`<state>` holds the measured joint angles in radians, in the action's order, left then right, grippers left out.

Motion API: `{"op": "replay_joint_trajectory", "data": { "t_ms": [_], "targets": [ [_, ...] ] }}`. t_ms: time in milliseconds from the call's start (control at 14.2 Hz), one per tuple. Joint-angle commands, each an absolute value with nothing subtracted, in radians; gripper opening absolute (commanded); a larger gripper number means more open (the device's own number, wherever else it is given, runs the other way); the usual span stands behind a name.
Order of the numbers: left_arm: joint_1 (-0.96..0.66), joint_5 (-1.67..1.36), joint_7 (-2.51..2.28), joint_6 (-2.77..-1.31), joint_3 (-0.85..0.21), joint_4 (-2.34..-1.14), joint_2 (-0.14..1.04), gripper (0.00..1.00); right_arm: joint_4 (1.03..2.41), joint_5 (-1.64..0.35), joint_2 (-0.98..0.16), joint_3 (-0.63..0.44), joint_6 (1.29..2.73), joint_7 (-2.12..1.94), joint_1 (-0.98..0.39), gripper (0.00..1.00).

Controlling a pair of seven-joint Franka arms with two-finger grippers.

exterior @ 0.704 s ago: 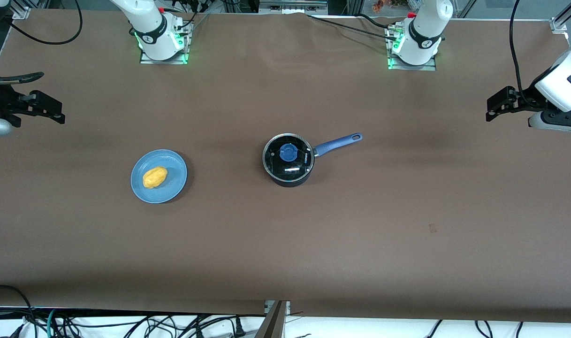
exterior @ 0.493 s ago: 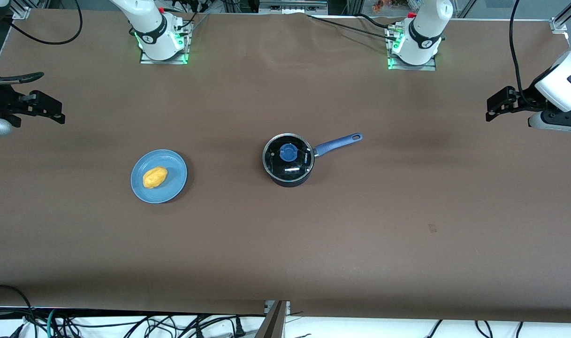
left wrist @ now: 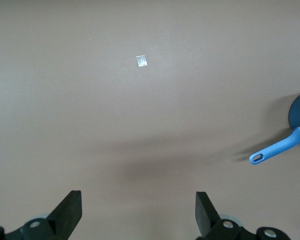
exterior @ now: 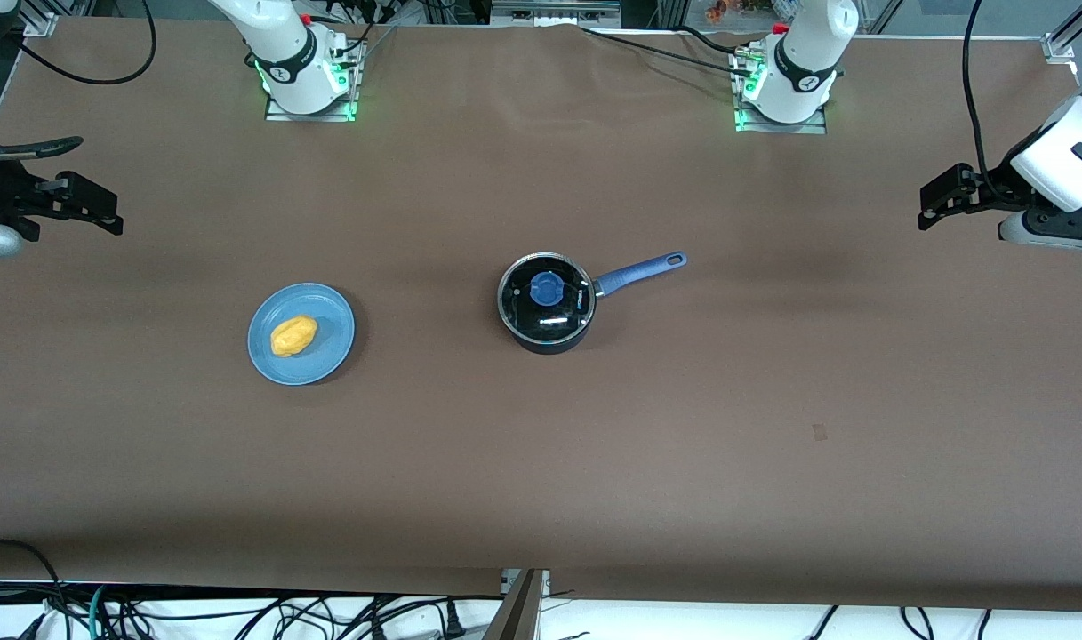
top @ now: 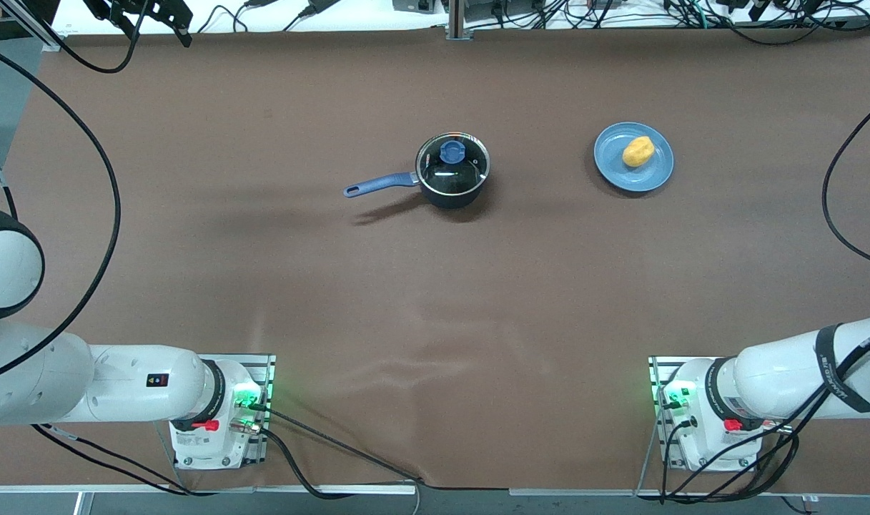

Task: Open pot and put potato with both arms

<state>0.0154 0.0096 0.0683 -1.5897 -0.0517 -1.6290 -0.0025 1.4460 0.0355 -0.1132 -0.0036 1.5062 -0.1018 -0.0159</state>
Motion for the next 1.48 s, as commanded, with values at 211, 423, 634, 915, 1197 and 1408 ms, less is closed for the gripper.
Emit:
{"op": "replay_joint_trajectory", "data": {
  "t_ms": [211,423,634,915,1197,1408],
  "targets": [
    [0.015,-0.008,0.061,-1.583,-0.067,-1.612,-0.009,1.0,1.437,0.023,-0.117,0.006,1.512,-0.1,-0.002,1.0],
    [0.015,0.0,0.061,-1.585,-0.074,-1.6,-0.006,1.0,1.437,0.025,-0.117,0.006,1.513,-0.1,-0.002,1.0],
    [0.017,0.002,0.061,-1.585,-0.074,-1.6,-0.005,1.0,1.437,0.021,-0.117,0.006,1.513,-0.098,-0.003,1.0],
    [0.017,0.0,0.061,-1.582,-0.074,-1.6,-0.005,1.0,1.437,0.023,-0.117,0.006,1.513,-0.1,-0.003,1.0],
    [0.017,0.0,0.061,-1.582,-0.075,-1.6,-0.005,1.0,1.437,0.023,-0.117,0.006,1.513,-0.1,-0.003,1.0],
    [0.015,0.0,0.061,-1.582,-0.075,-1.598,-0.005,1.0,1.437,0.025,-0.117,0.006,1.513,-0.1,-0.002,1.0]
  ]
}}
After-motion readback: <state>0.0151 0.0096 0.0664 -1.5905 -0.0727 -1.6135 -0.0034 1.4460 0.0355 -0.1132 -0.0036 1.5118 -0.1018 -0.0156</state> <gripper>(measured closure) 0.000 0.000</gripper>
